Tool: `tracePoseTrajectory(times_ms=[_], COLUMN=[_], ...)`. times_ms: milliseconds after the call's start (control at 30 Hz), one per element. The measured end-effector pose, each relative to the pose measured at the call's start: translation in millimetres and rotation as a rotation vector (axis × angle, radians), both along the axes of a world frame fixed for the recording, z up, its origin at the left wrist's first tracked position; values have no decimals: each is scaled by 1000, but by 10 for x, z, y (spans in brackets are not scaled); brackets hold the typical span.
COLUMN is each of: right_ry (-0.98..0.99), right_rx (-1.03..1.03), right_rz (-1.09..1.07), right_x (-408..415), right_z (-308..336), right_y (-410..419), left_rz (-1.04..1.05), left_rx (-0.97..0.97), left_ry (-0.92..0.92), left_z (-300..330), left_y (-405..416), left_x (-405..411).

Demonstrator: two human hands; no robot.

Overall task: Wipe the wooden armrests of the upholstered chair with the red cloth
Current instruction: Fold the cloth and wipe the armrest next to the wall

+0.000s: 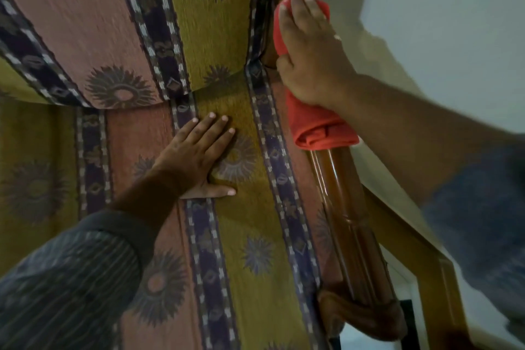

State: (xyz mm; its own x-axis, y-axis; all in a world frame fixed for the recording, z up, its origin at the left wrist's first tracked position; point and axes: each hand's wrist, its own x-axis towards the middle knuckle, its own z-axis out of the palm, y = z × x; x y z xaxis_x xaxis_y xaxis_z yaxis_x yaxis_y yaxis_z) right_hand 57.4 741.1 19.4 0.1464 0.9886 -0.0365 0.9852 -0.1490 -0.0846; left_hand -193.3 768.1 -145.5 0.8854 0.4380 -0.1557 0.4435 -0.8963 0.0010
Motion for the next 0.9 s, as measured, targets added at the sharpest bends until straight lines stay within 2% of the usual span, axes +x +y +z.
tracePoseTrajectory(times_ms=[167,400,533,767,900], right_ry=[26,27,115,17,41], right_rx=[19,-56,-62,-45,-22], right_rz=[-10,66,4,-42,-15], right_x=[-68,-242,-207,-208,-234], right_z=[-4,-18,-11,-55,-53], right_y=[-273,-992,-887,-701,-824], left_rz=[-8,33,37,53,83], left_rx=[6,-49,-60,6,9], left_ry=[22,45,35,79,111], left_z=[73,194,173,128,138], left_y=[-35,-120,-148,-182,-199], left_x=[1,-31,-28,-16,-39])
